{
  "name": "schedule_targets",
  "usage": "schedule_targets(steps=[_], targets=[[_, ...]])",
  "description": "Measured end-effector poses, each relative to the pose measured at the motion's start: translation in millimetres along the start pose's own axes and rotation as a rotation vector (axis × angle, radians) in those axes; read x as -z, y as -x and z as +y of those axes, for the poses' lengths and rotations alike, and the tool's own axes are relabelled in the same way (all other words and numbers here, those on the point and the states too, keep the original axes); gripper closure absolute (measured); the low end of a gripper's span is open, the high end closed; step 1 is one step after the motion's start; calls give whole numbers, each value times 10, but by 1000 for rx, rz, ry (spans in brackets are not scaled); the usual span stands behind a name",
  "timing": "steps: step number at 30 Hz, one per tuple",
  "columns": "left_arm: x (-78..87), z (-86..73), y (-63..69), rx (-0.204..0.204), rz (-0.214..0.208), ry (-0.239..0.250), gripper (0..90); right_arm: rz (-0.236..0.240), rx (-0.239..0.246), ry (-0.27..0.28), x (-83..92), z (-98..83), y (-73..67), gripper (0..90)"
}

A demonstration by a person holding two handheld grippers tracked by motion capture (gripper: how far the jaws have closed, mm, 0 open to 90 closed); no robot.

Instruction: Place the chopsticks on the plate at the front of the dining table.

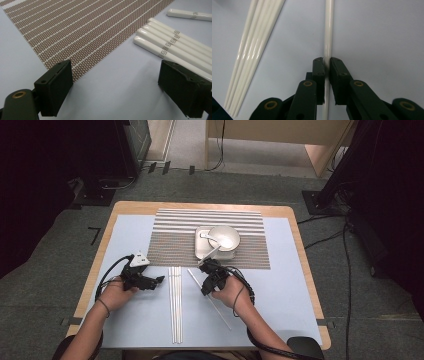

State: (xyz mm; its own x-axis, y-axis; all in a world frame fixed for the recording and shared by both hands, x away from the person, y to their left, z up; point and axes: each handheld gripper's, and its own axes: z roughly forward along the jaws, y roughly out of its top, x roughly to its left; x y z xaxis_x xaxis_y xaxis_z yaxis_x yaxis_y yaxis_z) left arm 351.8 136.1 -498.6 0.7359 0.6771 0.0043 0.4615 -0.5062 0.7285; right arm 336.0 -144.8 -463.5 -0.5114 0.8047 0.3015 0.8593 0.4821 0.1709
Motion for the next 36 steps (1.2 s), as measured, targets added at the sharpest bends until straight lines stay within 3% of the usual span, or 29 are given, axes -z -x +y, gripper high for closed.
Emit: schedule_targets(steps=[14, 36], targets=[[0, 1, 0, 0, 0, 0, 119, 19, -2, -12, 6, 15, 28, 853], [1, 1, -1, 0, 0, -1, 118, 51, -5, 8, 172, 118, 46, 854]])
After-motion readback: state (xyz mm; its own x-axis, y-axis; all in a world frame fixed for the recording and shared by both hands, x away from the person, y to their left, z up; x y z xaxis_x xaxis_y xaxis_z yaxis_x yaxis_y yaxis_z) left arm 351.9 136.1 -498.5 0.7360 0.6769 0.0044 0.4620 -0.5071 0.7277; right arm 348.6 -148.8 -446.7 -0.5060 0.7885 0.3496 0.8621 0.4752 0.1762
